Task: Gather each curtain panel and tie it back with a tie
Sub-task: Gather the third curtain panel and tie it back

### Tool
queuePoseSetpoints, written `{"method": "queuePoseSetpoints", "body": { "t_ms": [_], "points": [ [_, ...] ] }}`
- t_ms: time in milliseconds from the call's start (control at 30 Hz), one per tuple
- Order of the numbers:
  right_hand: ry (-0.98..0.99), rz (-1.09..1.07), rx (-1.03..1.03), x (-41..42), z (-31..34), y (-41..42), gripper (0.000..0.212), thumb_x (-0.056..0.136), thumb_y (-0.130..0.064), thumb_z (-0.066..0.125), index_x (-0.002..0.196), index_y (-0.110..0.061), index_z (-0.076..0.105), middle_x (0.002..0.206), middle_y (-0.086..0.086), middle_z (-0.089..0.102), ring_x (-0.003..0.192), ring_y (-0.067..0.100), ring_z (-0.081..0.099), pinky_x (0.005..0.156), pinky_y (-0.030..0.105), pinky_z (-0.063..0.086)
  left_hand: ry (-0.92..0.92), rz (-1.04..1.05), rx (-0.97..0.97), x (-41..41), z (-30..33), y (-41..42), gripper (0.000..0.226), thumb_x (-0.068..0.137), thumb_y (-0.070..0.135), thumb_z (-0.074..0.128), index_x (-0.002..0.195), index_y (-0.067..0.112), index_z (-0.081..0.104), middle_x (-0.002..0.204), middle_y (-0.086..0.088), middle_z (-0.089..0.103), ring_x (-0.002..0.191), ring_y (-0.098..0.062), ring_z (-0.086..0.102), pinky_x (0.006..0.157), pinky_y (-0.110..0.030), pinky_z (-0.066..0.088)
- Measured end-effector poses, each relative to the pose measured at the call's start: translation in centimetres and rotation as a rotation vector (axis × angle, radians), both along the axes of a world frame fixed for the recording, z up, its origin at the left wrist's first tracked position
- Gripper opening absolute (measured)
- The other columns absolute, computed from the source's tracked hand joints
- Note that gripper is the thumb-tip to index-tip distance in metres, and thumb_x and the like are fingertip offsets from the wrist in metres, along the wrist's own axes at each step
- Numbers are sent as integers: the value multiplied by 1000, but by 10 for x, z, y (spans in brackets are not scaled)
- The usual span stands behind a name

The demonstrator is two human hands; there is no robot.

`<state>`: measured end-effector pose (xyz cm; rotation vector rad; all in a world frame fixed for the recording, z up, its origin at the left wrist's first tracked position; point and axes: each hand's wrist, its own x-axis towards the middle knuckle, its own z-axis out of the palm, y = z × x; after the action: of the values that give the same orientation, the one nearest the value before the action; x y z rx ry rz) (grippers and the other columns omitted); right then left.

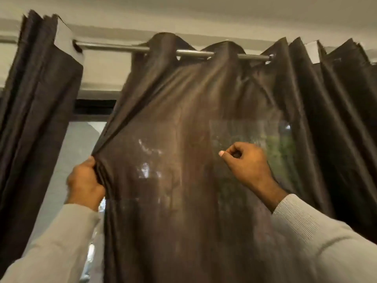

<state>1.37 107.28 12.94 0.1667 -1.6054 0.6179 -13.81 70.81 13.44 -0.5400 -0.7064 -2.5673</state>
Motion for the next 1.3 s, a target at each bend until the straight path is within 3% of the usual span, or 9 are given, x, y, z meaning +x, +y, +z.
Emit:
{"method": "queuePoseSetpoints", "body": {
  "t_ms": [133,267,333,400,533,767,933,1200,1300],
  "points": [
    [25,-33,32,-14,17,-31,27,87,-45,76,72,-24,67,63,-10,66,65,10,65,64,32,54,-8,114,-497,23,1,-11,25,106,18,57,100,4,77,89,-20,80,75,-31,77,82,-43,64],
    [84,-176,0,-14,30,-37,25,90,-45,70,79,-24,65,75,-8,66,71,17,63,61,28,43,129,820,-1048,21,9,26,24,83,14,85,95,18,64,84,-6,69,73,-26,62,68,-34,47],
    [120,-208,-40,-10,34,-34,25,91,-49,67,84,-25,64,88,-1,68,81,23,63,68,32,45,322,1006,-877,33,16,43,13,96,16,75,95,21,63,90,-2,70,81,-25,67,73,-37,53],
    [126,-227,-74,-6,37,-30,33,93,-58,62,95,-25,66,99,2,67,91,26,63,74,38,51,443,831,-715,57,22,66,14,105,38,67,99,26,66,94,0,74,88,-20,72,79,-40,61],
    [75,-212,-95,-5,50,-23,64,87,-81,52,109,-23,69,107,2,70,102,28,66,85,46,58,511,1073,-944,85,28,101,53,89,78,66,109,29,71,92,10,75,81,-7,71,72,-29,58],
    [15,-151,17,-12,93,-28,62,88,-75,60,120,-22,66,107,2,70,95,24,63,75,35,49,371,1286,-810,98,31,94,22,97,39,75,99,18,83,81,3,76,76,-16,70,69,-29,54],
    [23,-215,-137,-6,132,-53,32,83,-30,66,107,-11,74,109,16,74,102,43,69,83,43,58,383,1347,-811,109,11,78,19,99,33,74,99,17,85,81,5,78,75,-10,73,74,-31,62],
    [-81,210,409,7,161,-133,21,94,-15,74,113,-11,82,104,4,79,91,12,68,86,27,57,602,1063,-952,125,3,93,14,88,21,74,97,21,86,78,12,80,72,-7,77,74,-38,65],
    [-110,154,454,12,166,-126,17,93,-18,77,108,-14,84,96,0,78,87,12,67,74,22,49,658,1108,-975,128,0,92,34,94,16,77,125,30,74,75,6,75,69,-11,74,71,-33,64]
  ]
}}
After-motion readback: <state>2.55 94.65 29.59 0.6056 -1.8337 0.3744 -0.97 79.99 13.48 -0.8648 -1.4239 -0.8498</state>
